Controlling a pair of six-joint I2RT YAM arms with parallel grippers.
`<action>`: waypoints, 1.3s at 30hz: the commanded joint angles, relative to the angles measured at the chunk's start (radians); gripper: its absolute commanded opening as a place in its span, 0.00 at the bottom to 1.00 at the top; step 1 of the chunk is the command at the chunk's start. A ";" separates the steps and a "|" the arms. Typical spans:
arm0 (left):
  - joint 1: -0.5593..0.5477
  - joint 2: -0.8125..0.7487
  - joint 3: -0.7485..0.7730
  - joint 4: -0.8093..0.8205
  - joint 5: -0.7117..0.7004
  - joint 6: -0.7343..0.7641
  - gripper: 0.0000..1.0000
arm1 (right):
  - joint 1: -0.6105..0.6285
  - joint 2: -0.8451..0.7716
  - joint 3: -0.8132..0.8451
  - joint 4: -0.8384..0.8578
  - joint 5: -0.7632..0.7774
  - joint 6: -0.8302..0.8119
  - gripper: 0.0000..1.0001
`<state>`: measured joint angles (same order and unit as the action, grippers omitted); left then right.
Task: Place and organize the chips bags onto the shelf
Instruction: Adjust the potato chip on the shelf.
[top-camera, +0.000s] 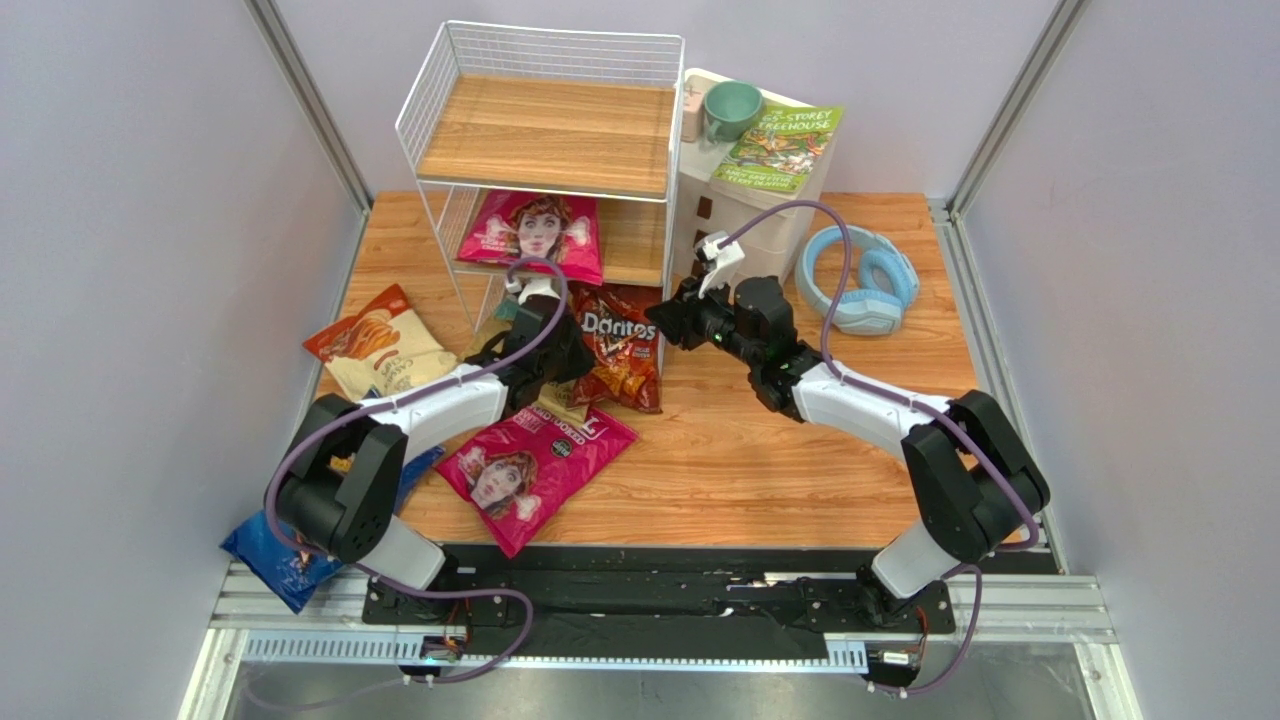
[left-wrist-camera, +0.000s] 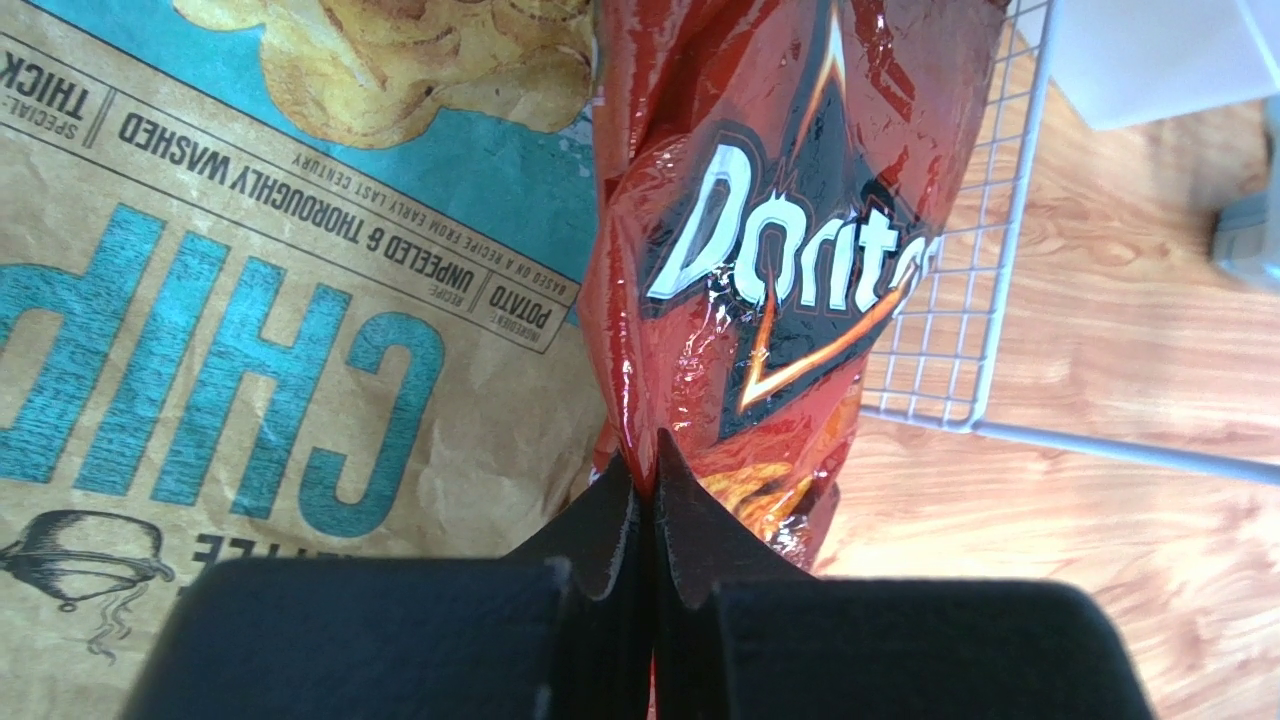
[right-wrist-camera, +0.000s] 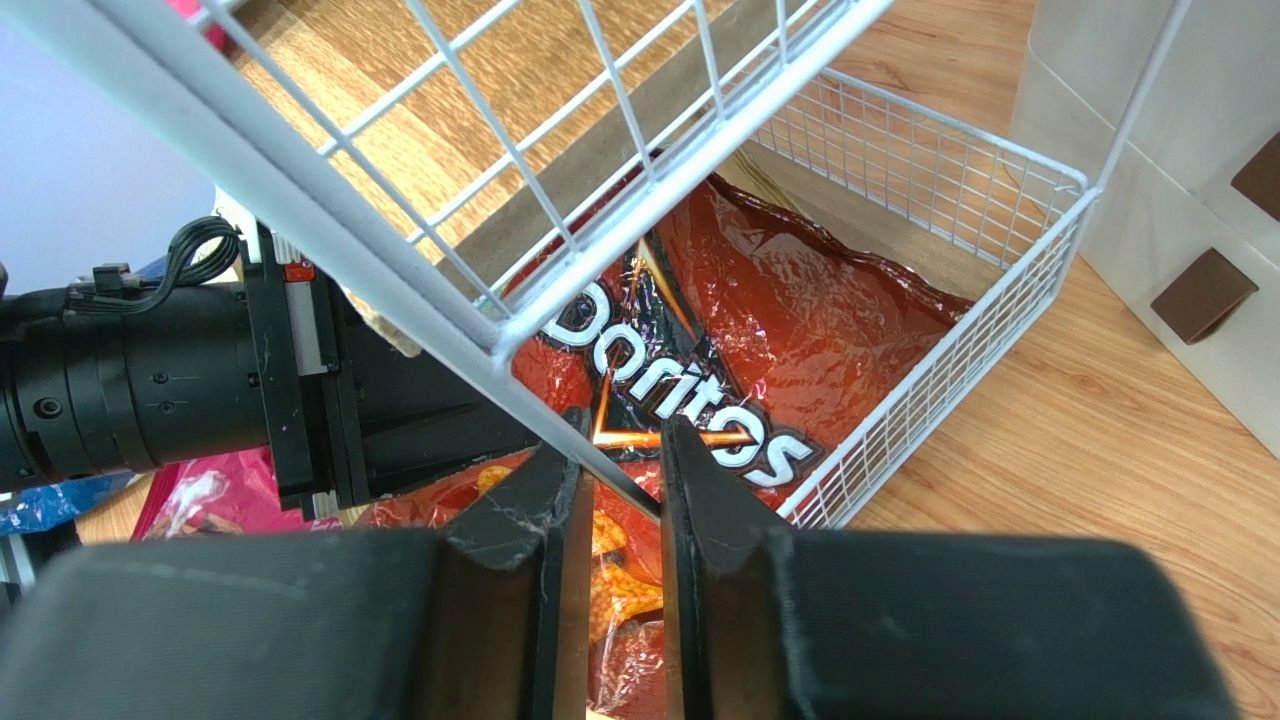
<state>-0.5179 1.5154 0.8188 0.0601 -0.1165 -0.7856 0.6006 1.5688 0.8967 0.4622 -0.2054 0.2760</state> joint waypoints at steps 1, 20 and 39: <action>-0.005 -0.096 0.097 0.178 -0.051 0.103 0.00 | 0.008 -0.026 -0.035 -0.065 -0.078 0.023 0.00; -0.007 0.003 0.241 0.176 -0.097 0.103 0.08 | -0.007 -0.035 -0.064 -0.071 -0.121 0.026 0.00; -0.010 -0.463 0.079 -0.224 -0.259 0.069 0.72 | -0.016 -0.024 -0.041 -0.083 -0.127 0.066 0.00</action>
<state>-0.5285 1.0637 0.9070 -0.0444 -0.3687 -0.7254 0.5873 1.5414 0.8619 0.4656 -0.3115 0.2630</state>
